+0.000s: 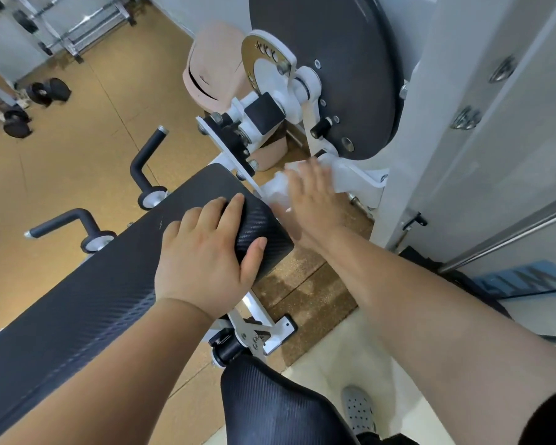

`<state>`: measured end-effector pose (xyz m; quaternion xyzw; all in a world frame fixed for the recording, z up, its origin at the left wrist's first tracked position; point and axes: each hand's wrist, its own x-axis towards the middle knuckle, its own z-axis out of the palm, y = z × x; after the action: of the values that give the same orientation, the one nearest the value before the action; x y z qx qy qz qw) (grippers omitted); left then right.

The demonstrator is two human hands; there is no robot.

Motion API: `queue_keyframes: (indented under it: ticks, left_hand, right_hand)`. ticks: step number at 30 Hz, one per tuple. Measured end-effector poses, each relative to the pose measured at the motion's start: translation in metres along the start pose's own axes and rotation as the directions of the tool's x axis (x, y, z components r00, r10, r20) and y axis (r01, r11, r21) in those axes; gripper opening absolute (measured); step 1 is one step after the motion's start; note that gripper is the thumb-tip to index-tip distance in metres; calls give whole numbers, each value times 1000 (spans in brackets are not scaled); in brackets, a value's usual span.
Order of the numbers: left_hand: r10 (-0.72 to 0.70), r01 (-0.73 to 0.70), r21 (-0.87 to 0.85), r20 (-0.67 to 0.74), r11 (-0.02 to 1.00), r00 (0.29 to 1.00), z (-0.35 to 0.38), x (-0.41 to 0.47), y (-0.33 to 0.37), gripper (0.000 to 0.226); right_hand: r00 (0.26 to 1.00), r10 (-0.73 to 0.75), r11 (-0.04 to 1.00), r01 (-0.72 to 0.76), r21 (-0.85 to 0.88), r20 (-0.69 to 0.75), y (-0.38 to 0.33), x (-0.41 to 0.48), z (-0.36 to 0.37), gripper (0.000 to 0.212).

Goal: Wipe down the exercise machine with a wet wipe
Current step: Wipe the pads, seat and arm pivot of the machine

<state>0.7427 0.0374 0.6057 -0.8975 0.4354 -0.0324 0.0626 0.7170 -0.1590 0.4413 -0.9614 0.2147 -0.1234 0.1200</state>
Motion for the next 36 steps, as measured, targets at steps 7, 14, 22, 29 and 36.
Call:
queue_keyframes:
  ticks: [7, 14, 22, 29, 36]
  left_hand:
    - [1, -1, -4, 1, 1000, 1000, -1, -1, 0, 70]
    - [1, -1, -12, -6, 1000, 1000, 0, -1, 0, 70]
    - [-2, 2, -16, 2, 1000, 1000, 0, 0, 1, 71]
    - [0, 0, -25, -2, 1000, 1000, 2, 0, 0, 70]
    - [1, -1, -31, -11, 1000, 1000, 1, 0, 0, 70]
  right_hand:
    - [983, -180, 940, 177, -291, 16, 19, -9, 7, 67]
    - [937, -317, 948, 319, 6, 150, -22, -56, 13, 82]
    - [958, 285, 928, -279, 247, 11, 2, -32, 29, 88]
    - [971, 237, 957, -241, 164, 43, 39, -43, 27, 105]
    - [983, 12, 999, -4, 45, -183, -4, -19, 40, 84]
